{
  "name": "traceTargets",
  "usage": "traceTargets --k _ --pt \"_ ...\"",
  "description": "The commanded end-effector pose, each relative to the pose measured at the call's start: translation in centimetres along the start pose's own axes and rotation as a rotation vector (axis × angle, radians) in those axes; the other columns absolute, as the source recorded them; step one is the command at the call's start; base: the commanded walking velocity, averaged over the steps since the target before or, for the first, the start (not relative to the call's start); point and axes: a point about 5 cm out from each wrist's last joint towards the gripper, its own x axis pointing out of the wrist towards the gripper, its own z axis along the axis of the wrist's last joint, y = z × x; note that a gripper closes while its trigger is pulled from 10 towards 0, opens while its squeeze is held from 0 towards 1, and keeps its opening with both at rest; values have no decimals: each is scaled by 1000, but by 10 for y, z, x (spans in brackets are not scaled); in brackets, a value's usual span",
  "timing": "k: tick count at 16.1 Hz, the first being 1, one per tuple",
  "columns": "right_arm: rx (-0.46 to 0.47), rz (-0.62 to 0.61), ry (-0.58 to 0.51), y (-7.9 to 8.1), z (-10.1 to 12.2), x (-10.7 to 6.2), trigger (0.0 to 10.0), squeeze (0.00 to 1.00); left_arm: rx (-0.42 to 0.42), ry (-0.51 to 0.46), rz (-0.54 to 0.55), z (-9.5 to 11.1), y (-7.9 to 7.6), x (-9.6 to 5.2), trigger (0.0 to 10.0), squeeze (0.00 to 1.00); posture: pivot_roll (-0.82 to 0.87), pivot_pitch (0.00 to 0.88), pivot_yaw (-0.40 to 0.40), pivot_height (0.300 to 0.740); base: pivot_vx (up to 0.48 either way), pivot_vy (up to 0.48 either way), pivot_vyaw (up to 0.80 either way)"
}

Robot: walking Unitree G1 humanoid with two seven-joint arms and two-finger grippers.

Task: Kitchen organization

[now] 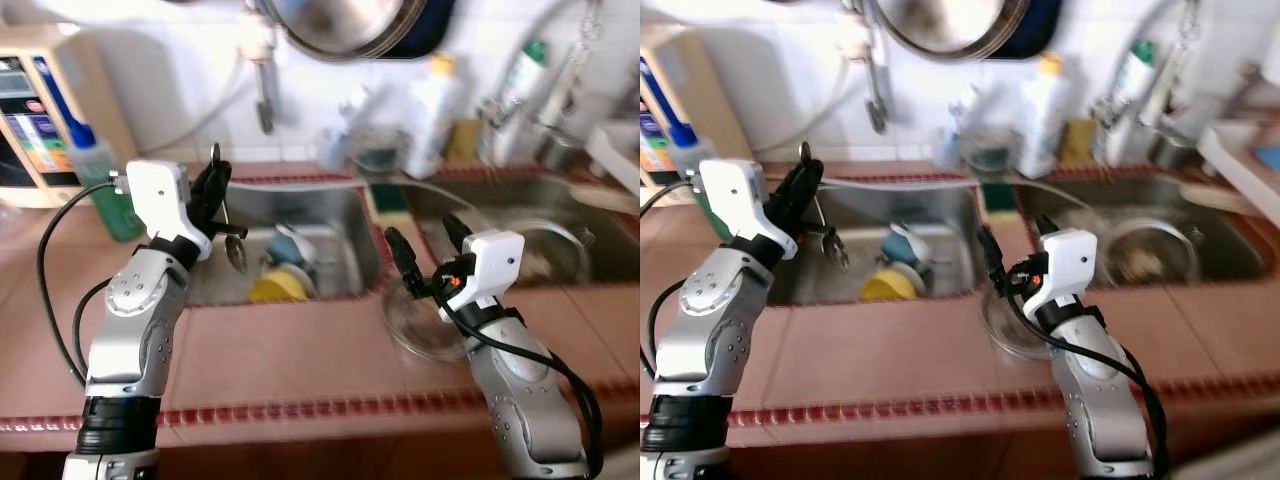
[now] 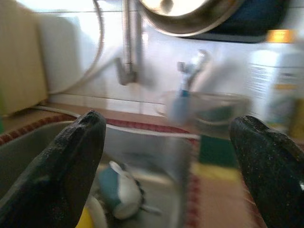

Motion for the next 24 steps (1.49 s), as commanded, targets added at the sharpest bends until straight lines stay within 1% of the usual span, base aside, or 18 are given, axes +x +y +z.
traceTargets --k 1,7,8,11,12,13,14,15,16,17,18,21,24 --pt "14 29 -9 7 3 3 10000 0 15 -9 19 5 7 -1 10000 0 -179 30 7 740 322 0 0" --pt "14 42 1 8 2 2 10000 0 16 -4 11 4 6 -1 10000 0 -182 32 9 740 320 0 0" --pt "12 48 13 9 1 1 10000 0 12 3 10 4 6 0 10000 0 -183 34 12 740 0 0 0" --pt "23 48 67 9 -4 0 10000 0 -6 52 -6 -1 4 3 10000 0 -188 38 15 740 0 0 0" --pt "48 62 114 12 -7 -2 10000 0 0 109 -40 -7 1 6 10000 0 -189 39 17 740 0 0 0" --pt "56 67 136 13 -8 -2 10000 0 3 122 -53 -9 0 7 10000 0 -189 40 18 740 0 0 0" --pt "59 84 155 14 -9 -4 10000 0 16 124 -55 -10 -1 8 10000 0 -191 40 20 740 0 0 0" --pt "42 123 206 17 -11 -7 10000 0 43 151 -67 -16 -3 10 10000 0 -196 43 25 740 0 0 0" --pt "48 135 234 17 -12 -10 10000 0 50 173 -99 -23 -8 9 10000 0 -199 44 26 740 0 0 0" --pt "73 133 237 16 -10 -10 10000 0 54 176 -104 -24 -9 10 10000 0 -203 46 30 740 0 0 0" --pt "119 138 246 16 -7 -12 10000 0 54 187 -111 -29 -12 12 10000 0 -206 47 31 740 0 0 0" --pt "151 177 259 19 -2 -15 10000 0 70 204 -138 -35 -16 14 10000 0 -210 50 34 740 0 0 0" --pt "163 276 291 26 -1 -25 10000 0 68 207 -162 -41 -23 18 10000 0 -217 59 37 740 0 0 0"
